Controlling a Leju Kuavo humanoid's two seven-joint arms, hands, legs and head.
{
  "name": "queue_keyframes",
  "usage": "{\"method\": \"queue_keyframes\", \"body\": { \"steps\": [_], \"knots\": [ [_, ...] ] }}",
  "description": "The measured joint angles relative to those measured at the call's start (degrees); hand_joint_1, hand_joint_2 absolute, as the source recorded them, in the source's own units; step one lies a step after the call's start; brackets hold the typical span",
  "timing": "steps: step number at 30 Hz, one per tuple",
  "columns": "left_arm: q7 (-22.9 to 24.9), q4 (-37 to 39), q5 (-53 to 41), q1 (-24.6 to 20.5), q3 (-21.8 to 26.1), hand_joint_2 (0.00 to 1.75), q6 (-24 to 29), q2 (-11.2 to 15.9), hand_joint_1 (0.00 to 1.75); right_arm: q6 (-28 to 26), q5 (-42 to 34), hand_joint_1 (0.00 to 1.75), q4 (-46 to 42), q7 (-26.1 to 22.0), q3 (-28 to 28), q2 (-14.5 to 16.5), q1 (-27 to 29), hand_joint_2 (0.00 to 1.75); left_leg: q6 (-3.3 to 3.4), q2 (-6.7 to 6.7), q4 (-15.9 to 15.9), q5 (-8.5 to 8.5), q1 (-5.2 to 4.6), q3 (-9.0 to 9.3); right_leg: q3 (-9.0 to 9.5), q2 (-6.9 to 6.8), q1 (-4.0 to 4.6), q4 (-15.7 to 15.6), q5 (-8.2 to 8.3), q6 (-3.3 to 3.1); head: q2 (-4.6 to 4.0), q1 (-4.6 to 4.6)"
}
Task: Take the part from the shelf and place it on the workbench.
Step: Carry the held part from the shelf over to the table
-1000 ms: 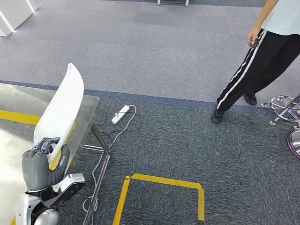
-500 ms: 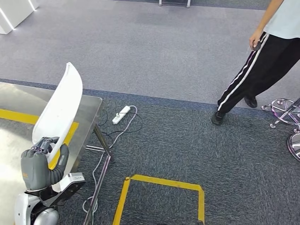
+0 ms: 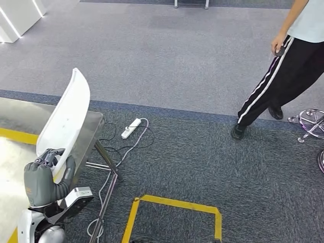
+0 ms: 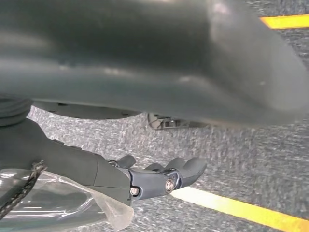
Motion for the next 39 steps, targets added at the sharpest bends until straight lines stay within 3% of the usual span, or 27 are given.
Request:
{"method": "queue_keyframes", "body": {
  "steps": [2, 3, 5, 8, 10, 12, 14, 15, 18, 19, 20, 23, 25, 27, 28, 29, 30, 32, 33, 35, 39],
  "knots": [
    [0.0, 0.0, 0.1, 0.0, 0.0, 1.75, 0.0, 0.0, 1.75, 0.0, 0.0, 0.0, 0.0, 0.0, 0.0, 0.0, 0.0, 0.0, 0.72, 0.22, -7.3, 5.17, -0.32, 2.52, 1.45, -0.07, 0.11, -0.1, -1.31, 0.34, -0.01, 0.03],
    [0.1, 0.0, 0.2, 0.0, 0.0, 1.75, 0.0, 0.0, 1.75, 0.0, -0.1, 0.0, 0.0, 0.0, 0.0, 0.0, -0.1, 0.0, 1.13, 0.36, -10.3, 6.2, -0.59, 3.81, 1.83, -0.09, 0.12, -0.2, -1.84, 0.62, -0.01, 0.03],
    [0.1, 0.0, 0.2, 0.0, 0.0, 1.75, 0.0, 0.0, 1.75, 0.0, -0.2, 0.0, 0.0, 0.0, 0.0, 0.1, -0.2, 0.0, 1.86, 0.53, -12.7, 5.54, -1.12, 5.0, 2.35, -0.3, 0.05, -0.8, -2.26, 1.34, -0.01, 0.11],
    [0.2, -0.1, 0.3, 0.1, 0.1, 1.75, 0.0, 0.0, 1.75, 0.1, -0.3, 0.0, 0.0, -0.1, 0.1, 0.2, -0.2, 0.0, 2.74, 0.21, -14.6, 4.87, -0.97, 6.79, 2.93, -0.48, -0.1, 0.2, -2.03, 2.24, 0.01, 0.17],
    [0.2, -0.2, 0.3, 0.0, 0.1, 1.75, 0.0, 0.0, 1.75, 0.1, -0.3, 0.0, 0.0, -0.1, 0.1, 0.2, -0.3, 0.0, 3.18, 0.1, -15.3, 4.3, -0.77, 8.46, -0.31, -0.27, -0.11, 5.6, -2.85, 2.42, 0.01, 0.32],
    [0.2, -0.2, 0.2, 0.0, 0.2, 1.75, 0.0, 0.0, 1.75, 0.1, -0.3, 0.0, 0.1, -0.1, 0.1, 0.2, -0.3, 0.0, 3.37, 0.0, -15.4, 3.3, -0.85, 9.52, -5.94, -0.13, -0.1, 12.8, -5.3, 2.57, 0.0, 0.44],
    [0.2, -0.2, 0.4, 0.2, 0.2, 1.75, 0.0, 0.0, 1.75, 0.1, -0.5, 0.0, 0.1, -0.1, 0.2, 0.2, -0.1, 0.0, 3.36, -0.15, -15.4, 2.21, -0.99, 10.88, -9.85, -0.12, -0.08, 14.8, -6.75, 2.61, 0.0, 0.47],
    [0.1, -0.2, 0.9, 0.2, 0.2, 1.75, -0.2, 0.0, 1.75, 0.1, -0.6, 0.0, 0.1, -0.1, 0.2, 0.2, 0.0, 0.0, 3.32, -0.21, -15.4, 1.6, -1.06, 11.79, -10.4, -0.11, -0.04, 13.1, -5.6, 2.52, 0.0, 0.48],
    [-1.5, -0.2, 5.8, 0.1, 0.2, 1.75, -1.9, 0.0, 1.75, 0.3, -1.2, 0.0, 0.2, 0.3, 0.4, 0.1, 0.1, 0.0, 2.93, -0.28, -15.4, -0.42, -1.17, 14.24, -9.58, -0.01, 0.41, 3.8, 3.57, 1.75, 0.0, 0.43],
    [-2.1, -0.2, 7.8, 0.1, 0.2, 1.75, -2.5, -0.1, 1.75, 0.3, -1.3, 0.0, 0.2, 0.5, 0.4, 0.1, 0.1, 0.0, 2.65, -0.32, -15.4, -0.9, -1.16, 14.45, -9.31, 0.04, 0.61, 2.1, 5.82, 1.4, 0.01, 0.38],
    [-2.6, -0.2, 9.6, 0.0, 0.2, 1.75, -3.2, -0.1, 1.75, 0.3, -1.4, 0.0, 0.2, 0.7, 0.4, 0.1, 0.1, 0.0, 2.34, -0.36, -15.3, -1.15, -1.14, 14.51, -9.25, 0.09, 0.78, 1.5, 6.88, 1.09, 0.01, 0.37],
    [-3.6, -0.2, 14.6, -0.1, 0.3, 1.75, -5.8, -0.2, 1.75, 0.2, -1.5, 0.0, 0.3, 0.9, 0.5, 0.1, 0.0, 0.0, 1.5, -0.27, -13.7, -0.99, -1.07, 14.03, -8.13, 0.14, 0.63, 0.7, 6.81, 0.42, 0.01, 0.3],
    [-3.9, -0.3, 16.8, -0.3, 0.5, 1.75, -7.1, -0.3, 1.75, 0.2, -1.5, 0.0, 0.3, 0.9, 0.5, 0.1, 0.0, 0.0, 0.92, -0.1, -8.9, -2.1, -0.91, 11.63, -7.11, 0.07, 0.37, 0.1, 6.47, 0.02, 0.01, 0.15],
    [-4.1, -0.3, 17.7, -0.3, 0.8, 1.75, -7.5, -0.4, 1.75, 0.2, -1.5, 0.0, 0.3, 1.0, 0.5, 0.1, 0.0, 0.0, 0.25, -0.07, -2.5, -5.33, -0.53, 7.63, -6.47, 0.02, 0.35, 0.0, 5.94, -0.25, 0.0, 0.1],
    [-4.1, -0.2, 18.0, -0.3, 0.9, 1.75, -7.6, -0.5, 1.75, 0.2, -1.5, 0.0, 0.3, 1.0, 0.5, 0.1, 0.0, 0.0, -0.02, -0.06, -0.3, -6.56, -0.31, 5.9, -6.23, 0.03, 0.36, 0.0, 5.68, -0.27, 0.0, 0.09],
    [-4.1, -0.2, 18.2, -0.3, 1.1, 1.75, -7.6, -0.5, 1.75, 0.2, -1.5, 0.0, 0.3, 1.1, 0.5, 0.1, 0.0, 0.0, -0.27, -0.04, 0.4, -6.6, -0.08, 4.88, -5.95, 0.05, 0.35, 0.0, 5.43, -0.25, 0.0, 0.09],
    [-4.1, -0.2, 18.4, -0.3, 1.3, 1.75, -7.7, -0.5, 1.75, 0.2, -1.5, 0.0, 0.3, 1.1, 0.5, 0.1, 0.0, 0.0, -0.47, -0.01, -0.9, -5.22, 0.12, 4.78, -5.63, 0.07, 0.32, 0.0, 5.21, -0.18, 0.0, 0.09],
    [-4.1, -0.2, 18.7, -0.5, 1.6, 1.75, -8.0, -0.6, 1.75, 0.2, -1.5, 0.0, 0.4, 1.2, 0.5, 0.1, 0.0, 0.0, -0.74, 0.13, -7.6, 0.07, 0.48, 6.74, -4.97, 0.11, 0.24, 0.0, 4.77, 0.1, 0.0, 0.08],
    [-4.1, -0.2, 18.8, -0.6, 1.7, 1.75, -8.2, -0.6, 1.75, 0.2, -1.6, 0.0, 0.4, 1.2, 0.5, 0.1, -0.1, 0.0, -0.72, 0.27, -11.0, 1.6, 0.46, 7.68, -4.79, 0.12, 0.27, 0.1, 4.62, 0.33, 0.0, 0.07],
    [-4.1, -0.2, 18.8, -0.7, 1.9, 1.75, -8.6, -0.8, 1.75, 0.2, -1.6, 0.0, 0.4, 1.3, 0.5, 0.1, -0.2, 0.0, -0.34, 0.43, -14.3, 2.76, 0.32, 8.45, -4.83, 0.07, 0.39, 0.2, 4.26, 0.84, 0.0, 0.05],
    [-4.0, -0.3, 18.7, -0.6, 2.4, 1.75, -8.8, -1.4, 1.75, 0.0, -1.6, 0.0, 0.4, 1.4, 0.5, 0.1, -0.2, 0.0, -0.02, 0.39, -14.7, 3.17, 0.06, 8.59, -5.2, -0.08, 0.43, 0.3, 3.57, -0.58, 0.0, 0.07]
  ]
}}
